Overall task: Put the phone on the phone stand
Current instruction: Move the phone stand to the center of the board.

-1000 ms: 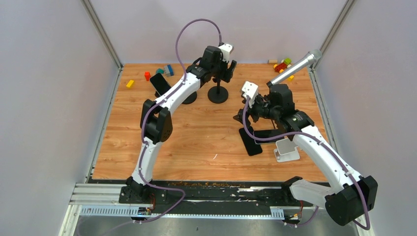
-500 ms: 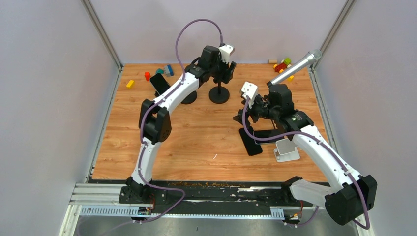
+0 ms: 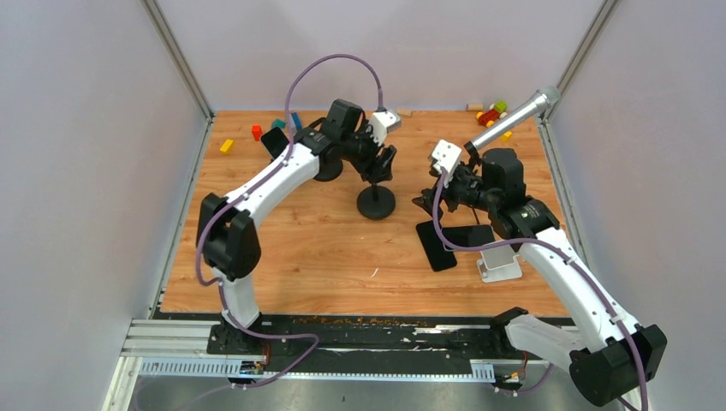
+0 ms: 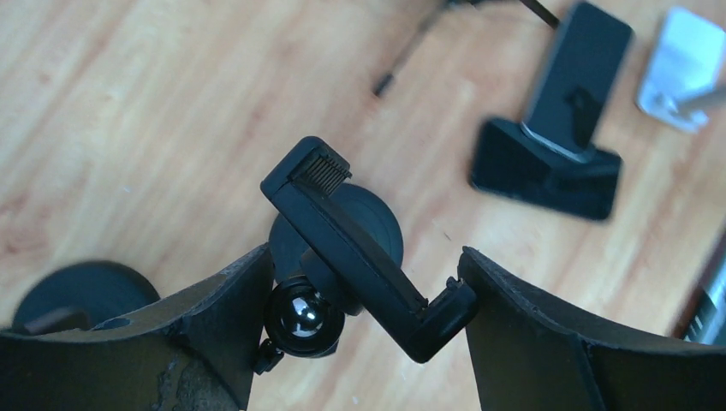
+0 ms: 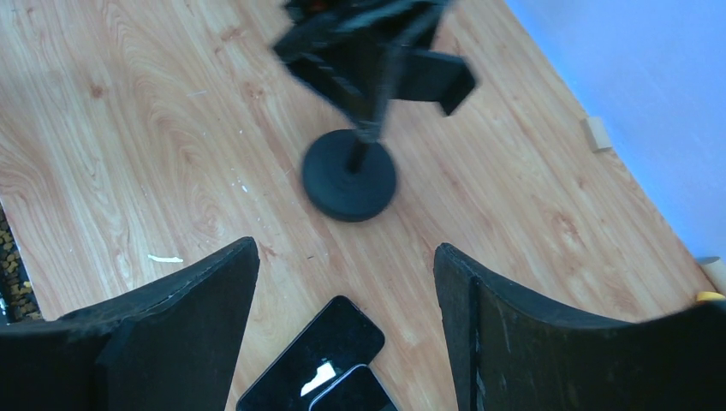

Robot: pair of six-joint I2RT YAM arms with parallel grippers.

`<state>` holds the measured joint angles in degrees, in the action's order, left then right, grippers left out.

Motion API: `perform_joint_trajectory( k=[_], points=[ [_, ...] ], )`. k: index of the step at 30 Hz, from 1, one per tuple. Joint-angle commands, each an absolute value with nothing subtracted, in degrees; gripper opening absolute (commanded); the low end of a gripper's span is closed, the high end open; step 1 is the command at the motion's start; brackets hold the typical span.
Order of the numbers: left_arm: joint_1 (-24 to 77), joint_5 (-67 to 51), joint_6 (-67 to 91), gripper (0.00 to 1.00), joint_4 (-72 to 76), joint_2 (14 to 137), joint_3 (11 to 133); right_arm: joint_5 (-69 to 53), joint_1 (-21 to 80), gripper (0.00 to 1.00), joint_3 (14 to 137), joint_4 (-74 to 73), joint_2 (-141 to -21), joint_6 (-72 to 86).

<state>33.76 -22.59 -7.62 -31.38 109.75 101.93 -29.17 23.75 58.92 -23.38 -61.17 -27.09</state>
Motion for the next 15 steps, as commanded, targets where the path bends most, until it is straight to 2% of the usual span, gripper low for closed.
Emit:
perform_joint_trajectory(
  k=[1,9,15],
  points=[
    [34.2,-32.2,-15.1,0.41,-30.3,96.1,93.1,-28.7,23.0,0.75,59.5,-22.1,-59.0,-26.7],
    [34.2,-40.8,-31.2,0.45,-36.6,81.9,78.9,-30.1,23.0,0.75,59.2,-22.1,-60.7,-27.1],
    [34.2,-44.4,-34.5,0.5,-36.3,74.5,70.4,-32.4,23.0,0.76,58.8,-22.1,-62.5,-27.3]
  ],
)
